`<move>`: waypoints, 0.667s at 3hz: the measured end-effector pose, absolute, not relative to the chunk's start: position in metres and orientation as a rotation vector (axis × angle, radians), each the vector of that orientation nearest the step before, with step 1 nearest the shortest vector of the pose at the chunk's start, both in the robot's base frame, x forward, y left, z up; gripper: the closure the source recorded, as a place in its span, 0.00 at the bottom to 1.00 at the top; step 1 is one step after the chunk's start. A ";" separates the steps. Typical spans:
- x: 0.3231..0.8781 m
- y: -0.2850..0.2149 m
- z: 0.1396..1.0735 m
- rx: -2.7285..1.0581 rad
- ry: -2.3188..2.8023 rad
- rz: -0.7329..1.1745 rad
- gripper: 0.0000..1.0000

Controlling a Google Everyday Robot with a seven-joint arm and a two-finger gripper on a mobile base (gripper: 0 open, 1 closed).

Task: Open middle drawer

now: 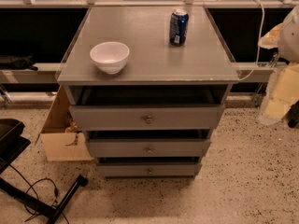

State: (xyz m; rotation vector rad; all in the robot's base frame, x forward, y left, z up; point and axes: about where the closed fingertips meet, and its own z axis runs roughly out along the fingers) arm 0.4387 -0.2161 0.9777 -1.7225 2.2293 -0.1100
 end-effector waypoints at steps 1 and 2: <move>0.440 -0.215 0.981 -1.718 2.224 -0.135 0.00; 0.434 -0.207 0.954 -1.735 2.183 -0.136 0.00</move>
Offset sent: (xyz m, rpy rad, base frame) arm -0.0035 0.0160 -0.1612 -0.0010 0.0146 0.0386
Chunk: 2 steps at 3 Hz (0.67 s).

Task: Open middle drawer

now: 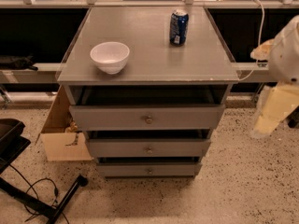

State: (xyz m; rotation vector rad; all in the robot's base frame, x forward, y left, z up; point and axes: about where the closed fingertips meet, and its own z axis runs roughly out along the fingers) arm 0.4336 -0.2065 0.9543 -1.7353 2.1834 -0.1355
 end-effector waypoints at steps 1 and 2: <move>0.437 -0.202 0.889 -1.764 2.177 -0.188 0.00; 0.450 -0.200 0.795 -1.825 2.217 -0.235 0.00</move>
Offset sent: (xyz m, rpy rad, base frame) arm 0.0236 0.0023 -0.3089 -0.2228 0.1313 0.0249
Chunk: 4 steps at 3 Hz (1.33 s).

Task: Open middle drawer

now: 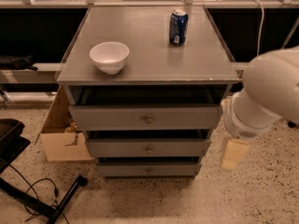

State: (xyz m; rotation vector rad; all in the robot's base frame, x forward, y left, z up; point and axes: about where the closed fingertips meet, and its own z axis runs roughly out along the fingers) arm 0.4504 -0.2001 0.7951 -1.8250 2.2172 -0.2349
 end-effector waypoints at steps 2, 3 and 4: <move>0.468 -0.209 0.635 -1.950 2.333 -0.275 0.00; 0.477 -0.218 0.607 -1.903 2.369 -0.200 0.00; 0.476 -0.216 0.606 -1.902 2.371 -0.185 0.00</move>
Offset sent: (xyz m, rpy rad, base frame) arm 0.0297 -0.0128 -0.2370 -0.1590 0.1755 -0.0113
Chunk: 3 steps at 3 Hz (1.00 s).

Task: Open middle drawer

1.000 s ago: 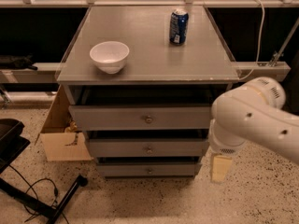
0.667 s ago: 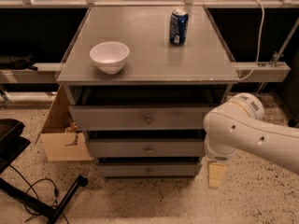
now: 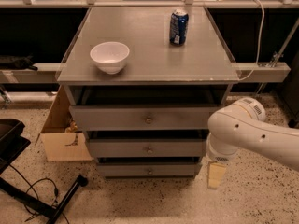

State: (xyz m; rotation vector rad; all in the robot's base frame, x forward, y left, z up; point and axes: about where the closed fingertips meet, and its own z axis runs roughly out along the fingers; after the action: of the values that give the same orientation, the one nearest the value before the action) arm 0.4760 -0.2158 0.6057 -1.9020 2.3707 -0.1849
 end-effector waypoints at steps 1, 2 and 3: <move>0.476 -0.216 0.606 -1.903 2.370 -0.187 0.00; 0.481 -0.214 0.564 -1.908 2.346 -0.128 0.00; 0.499 -0.208 0.509 -1.935 2.275 -0.097 0.00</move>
Offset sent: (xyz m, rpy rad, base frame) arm 0.0181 0.0064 -0.1305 0.1274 0.0271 0.0505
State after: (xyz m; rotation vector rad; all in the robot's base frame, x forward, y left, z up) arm 0.4994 -0.2083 0.5091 -1.9349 2.2754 -0.0972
